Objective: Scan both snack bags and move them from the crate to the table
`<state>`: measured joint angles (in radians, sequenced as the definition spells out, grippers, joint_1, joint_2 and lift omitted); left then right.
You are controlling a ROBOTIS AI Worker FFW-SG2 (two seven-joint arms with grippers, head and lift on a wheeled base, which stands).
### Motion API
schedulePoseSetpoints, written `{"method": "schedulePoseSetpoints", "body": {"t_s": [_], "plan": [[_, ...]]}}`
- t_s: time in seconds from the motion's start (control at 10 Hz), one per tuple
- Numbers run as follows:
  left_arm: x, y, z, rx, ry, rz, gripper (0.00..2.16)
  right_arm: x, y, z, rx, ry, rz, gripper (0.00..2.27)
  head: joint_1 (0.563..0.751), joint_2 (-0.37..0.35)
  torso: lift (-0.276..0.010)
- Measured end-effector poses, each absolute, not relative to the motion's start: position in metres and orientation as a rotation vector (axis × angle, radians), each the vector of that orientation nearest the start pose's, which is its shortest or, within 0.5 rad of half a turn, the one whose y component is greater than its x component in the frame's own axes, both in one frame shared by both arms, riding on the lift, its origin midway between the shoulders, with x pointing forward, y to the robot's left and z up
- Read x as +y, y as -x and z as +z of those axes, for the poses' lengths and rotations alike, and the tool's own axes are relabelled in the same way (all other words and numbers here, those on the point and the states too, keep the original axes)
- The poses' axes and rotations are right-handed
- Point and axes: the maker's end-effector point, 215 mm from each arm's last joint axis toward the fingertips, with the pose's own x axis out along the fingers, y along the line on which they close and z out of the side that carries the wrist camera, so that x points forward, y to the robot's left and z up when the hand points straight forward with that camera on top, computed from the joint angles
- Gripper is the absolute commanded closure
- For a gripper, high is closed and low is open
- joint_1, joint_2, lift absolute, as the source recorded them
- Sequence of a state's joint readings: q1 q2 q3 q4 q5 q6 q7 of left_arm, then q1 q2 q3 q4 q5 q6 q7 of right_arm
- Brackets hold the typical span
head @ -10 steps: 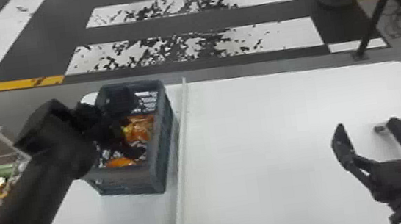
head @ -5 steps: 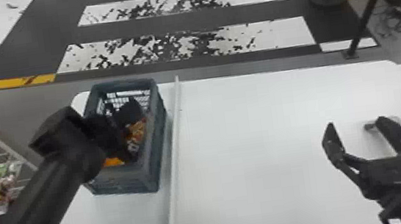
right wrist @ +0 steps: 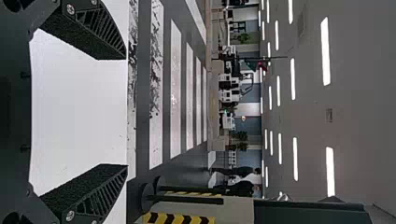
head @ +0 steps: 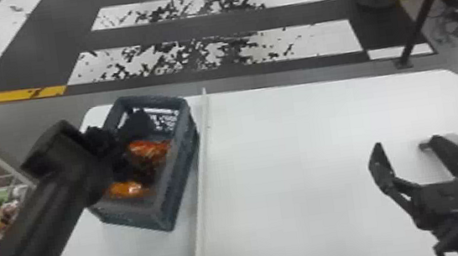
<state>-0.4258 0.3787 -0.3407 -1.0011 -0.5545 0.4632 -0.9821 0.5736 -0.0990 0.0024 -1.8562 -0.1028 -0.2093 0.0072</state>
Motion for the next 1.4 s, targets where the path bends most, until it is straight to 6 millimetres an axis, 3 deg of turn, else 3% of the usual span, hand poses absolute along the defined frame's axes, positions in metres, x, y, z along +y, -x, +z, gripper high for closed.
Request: {"method": "schedulePoseSetpoints", "body": {"t_s": [0.2, 0.5, 1.4], "plan": [[0.332, -0.545, -0.545, 0.991, -0.604, -0.663, 2.13, -0.244, -0.406, -0.409, 0.081, -0.015, 0.033, 0.11, 0.695, 0.101, -0.035], [0.353, -0.555, -0.509, 0.911, -0.426, -0.580, 2.13, -0.244, -0.406, -0.408, 0.081, -0.015, 0.033, 0.11, 0.695, 0.124, -0.035], [0.369, -0.548, -0.450, 0.776, -0.235, -0.574, 2.13, -0.243, -0.407, -0.413, 0.100, -0.016, 0.035, 0.11, 0.695, 0.144, -0.035]]}}
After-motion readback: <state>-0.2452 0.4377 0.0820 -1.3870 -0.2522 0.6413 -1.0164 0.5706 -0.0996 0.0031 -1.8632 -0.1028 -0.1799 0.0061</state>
